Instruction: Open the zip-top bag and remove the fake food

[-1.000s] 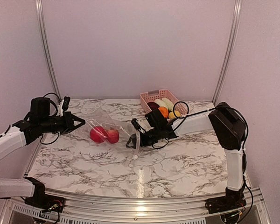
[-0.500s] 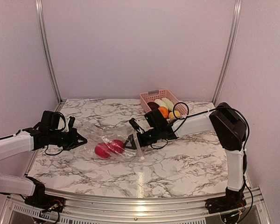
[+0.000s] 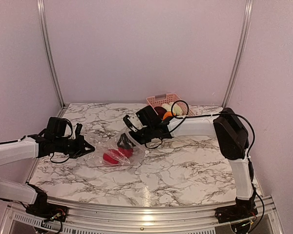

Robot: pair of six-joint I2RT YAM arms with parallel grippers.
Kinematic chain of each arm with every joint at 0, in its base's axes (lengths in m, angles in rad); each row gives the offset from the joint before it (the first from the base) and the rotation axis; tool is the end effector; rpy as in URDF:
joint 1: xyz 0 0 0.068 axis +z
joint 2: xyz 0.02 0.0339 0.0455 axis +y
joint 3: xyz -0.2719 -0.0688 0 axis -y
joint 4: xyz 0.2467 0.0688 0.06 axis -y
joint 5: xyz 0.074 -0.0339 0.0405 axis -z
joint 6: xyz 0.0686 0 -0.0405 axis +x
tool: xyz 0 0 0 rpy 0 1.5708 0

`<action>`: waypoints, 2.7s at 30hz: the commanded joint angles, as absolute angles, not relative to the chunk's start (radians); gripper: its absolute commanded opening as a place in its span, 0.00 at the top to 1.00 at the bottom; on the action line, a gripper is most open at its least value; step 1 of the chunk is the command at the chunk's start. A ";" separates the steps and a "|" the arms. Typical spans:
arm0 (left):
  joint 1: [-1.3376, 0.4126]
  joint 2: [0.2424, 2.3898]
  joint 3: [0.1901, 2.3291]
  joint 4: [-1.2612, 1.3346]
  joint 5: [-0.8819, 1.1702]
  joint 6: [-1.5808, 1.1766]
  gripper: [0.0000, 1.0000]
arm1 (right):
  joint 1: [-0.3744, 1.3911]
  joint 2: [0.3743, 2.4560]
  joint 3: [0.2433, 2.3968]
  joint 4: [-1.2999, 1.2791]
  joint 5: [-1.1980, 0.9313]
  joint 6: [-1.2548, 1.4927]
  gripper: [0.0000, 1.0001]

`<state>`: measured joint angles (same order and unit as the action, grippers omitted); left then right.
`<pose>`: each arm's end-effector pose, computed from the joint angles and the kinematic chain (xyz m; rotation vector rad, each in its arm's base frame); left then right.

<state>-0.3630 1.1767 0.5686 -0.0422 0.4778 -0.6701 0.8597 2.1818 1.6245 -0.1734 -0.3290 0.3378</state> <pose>0.2316 -0.1217 0.1912 -0.0789 2.3610 -1.0709 0.3229 0.4089 0.1639 -0.8092 2.3249 0.9546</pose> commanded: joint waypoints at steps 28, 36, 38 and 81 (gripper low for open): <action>-0.334 1.242 0.536 -0.053 0.355 -0.663 1.00 | 0.843 1.994 1.376 -0.228 -0.250 0.230 0.24; -0.306 1.263 0.549 -0.063 0.317 -0.675 1.00 | 0.766 1.849 1.258 -0.211 -0.388 0.242 0.24; -0.304 1.272 0.551 -0.063 0.313 -0.677 1.00 | 0.746 1.828 1.245 -0.221 -0.419 0.236 0.24; -0.299 1.365 0.634 -0.016 0.320 -0.703 1.00 | 0.298 2.514 2.314 -0.312 -0.340 0.245 0.05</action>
